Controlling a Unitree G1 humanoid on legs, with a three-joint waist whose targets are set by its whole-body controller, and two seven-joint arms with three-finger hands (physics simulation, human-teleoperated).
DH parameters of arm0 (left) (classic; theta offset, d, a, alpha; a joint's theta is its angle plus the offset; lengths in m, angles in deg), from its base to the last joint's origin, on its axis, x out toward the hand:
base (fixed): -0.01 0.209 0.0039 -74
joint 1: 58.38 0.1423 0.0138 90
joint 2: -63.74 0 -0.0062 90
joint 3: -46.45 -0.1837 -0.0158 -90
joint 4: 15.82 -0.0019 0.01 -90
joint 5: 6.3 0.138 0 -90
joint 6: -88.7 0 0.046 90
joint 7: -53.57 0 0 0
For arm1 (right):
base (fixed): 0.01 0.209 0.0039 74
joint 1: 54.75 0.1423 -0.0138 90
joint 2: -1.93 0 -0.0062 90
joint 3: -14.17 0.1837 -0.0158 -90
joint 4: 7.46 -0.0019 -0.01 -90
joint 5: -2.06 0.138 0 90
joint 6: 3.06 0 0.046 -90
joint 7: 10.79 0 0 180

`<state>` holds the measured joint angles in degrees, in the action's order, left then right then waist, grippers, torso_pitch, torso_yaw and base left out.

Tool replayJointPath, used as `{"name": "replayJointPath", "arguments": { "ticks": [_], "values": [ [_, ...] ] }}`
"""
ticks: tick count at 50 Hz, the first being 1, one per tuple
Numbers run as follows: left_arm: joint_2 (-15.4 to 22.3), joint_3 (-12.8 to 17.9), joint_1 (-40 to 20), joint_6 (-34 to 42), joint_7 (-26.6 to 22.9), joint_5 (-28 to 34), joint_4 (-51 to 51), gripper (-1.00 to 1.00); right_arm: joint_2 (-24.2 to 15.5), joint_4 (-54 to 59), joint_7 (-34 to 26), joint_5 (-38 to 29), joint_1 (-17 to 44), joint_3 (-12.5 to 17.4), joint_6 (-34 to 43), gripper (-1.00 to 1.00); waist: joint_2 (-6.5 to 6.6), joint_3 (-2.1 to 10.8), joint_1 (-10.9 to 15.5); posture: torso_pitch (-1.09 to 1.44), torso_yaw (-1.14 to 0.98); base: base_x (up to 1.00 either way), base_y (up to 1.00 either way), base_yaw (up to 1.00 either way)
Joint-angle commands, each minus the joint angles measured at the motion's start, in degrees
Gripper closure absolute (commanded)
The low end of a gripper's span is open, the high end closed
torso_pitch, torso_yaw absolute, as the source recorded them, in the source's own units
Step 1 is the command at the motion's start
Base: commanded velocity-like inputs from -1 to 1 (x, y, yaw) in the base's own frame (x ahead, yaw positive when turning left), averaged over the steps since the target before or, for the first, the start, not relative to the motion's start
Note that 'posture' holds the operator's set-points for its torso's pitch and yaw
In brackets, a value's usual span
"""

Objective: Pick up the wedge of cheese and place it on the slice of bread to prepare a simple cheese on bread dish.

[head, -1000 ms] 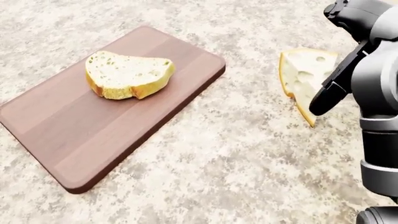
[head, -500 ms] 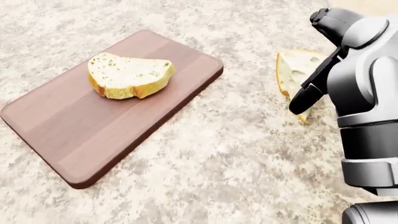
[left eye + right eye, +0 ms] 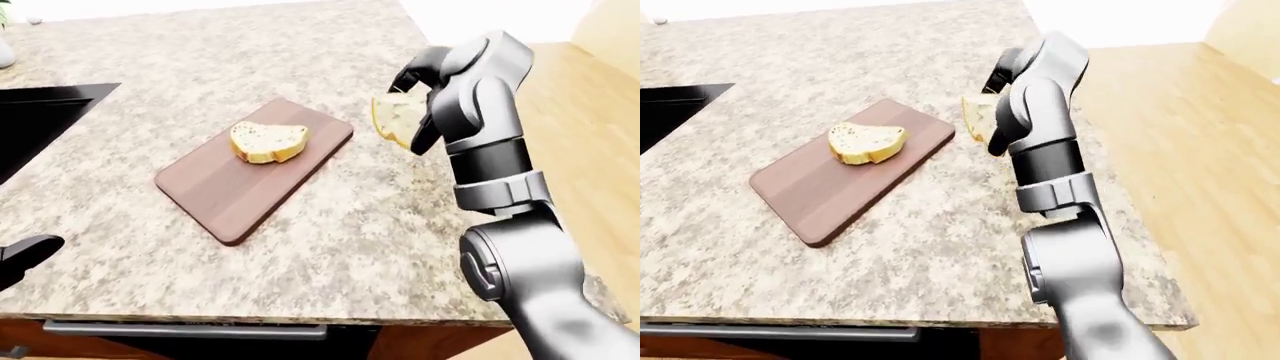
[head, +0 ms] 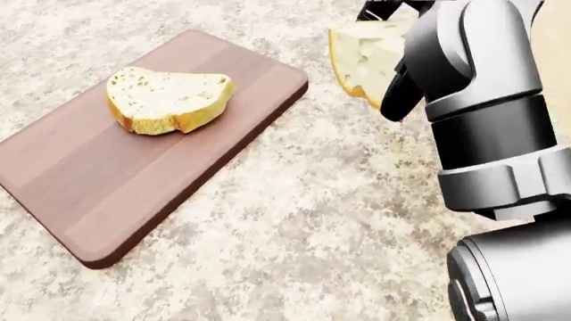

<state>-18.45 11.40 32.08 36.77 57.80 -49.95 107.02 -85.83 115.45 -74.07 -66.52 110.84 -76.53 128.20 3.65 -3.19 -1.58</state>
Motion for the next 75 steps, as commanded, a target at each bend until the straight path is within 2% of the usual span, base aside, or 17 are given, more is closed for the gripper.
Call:
{"name": "replayJointPath", "arguments": {
  "ticks": [1, 20, 32, 37, 39, 47, 52, 75],
  "values": [
    [1.3, 1.6, -0.4, -1.9, -0.1, -0.1, 1.6, -1.00, 0.2, 0.3, 2.1, 0.2, 4.0, 0.3, -1.4, 1.00, 0.21, 1.37, 0.0, 0.00, 0.00, 0.00, 0.00, 0.00],
    [1.5, 1.8, -0.5, -2.1, 0.1, -0.9, 0.5, -1.00, 11.6, 26.3, 19.3, 10.8, 21.2, -1.5, -3.8, 1.00, 1.00, 1.24, 0.1, 0.00, 0.00, 0.00, 0.00, 0.00],
    [1.7, 1.8, -0.3, -2.5, 0.2, -1.4, -0.2, -1.00, 16.1, 33.2, 29.2, 16.8, 24.1, -2.3, -6.7, 1.00, 1.36, 0.88, 0.1, 0.00, 0.00, 0.00, 0.00, 0.00],
    [1.6, 1.8, -0.3, -2.9, 0.0, -1.3, -0.8, -1.00, 17.8, 35.4, 35.4, 19.6, 26.0, -1.7, -9.4, 1.00, 1.62, 0.77, 0.0, 0.00, 0.00, 0.00, 0.00, 0.00],
    [1.6, 1.7, -0.3, -3.0, 0.0, -1.4, -0.9, -1.00, 18.5, 36.1, 39.2, 21.7, 26.6, -0.6, -10.4, 1.00, 1.72, 0.73, 0.0, 0.00, 0.00, 0.00, 0.00, 0.00],
    [1.7, 2.0, -0.1, -3.0, 0.0, -1.8, -1.0, -1.00, 20.1, 37.1, 45.7, 26.3, 27.5, -0.3, -12.3, 1.00, 1.87, 0.72, 0.0, 0.00, 0.00, 0.00, 0.00, 0.00],
    [1.9, 2.6, 0.1, -2.8, 0.0, -2.2, -1.1, -1.00, 20.8, 37.6, 47.9, 28.0, 27.0, -0.9, -12.7, 1.00, 1.90, 0.80, 0.0, 0.00, 0.00, 0.00, 0.00, 0.00],
    [1.7, 2.4, 0.2, -3.2, -0.2, -2.1, -1.4, -1.00, 21.3, 38.2, 48.6, 28.0, 25.9, -2.2, -13.6, 1.00, 1.87, 1.09, 0.1, 0.00, 0.00, 0.00, 0.00, 0.00]
  ]
}}
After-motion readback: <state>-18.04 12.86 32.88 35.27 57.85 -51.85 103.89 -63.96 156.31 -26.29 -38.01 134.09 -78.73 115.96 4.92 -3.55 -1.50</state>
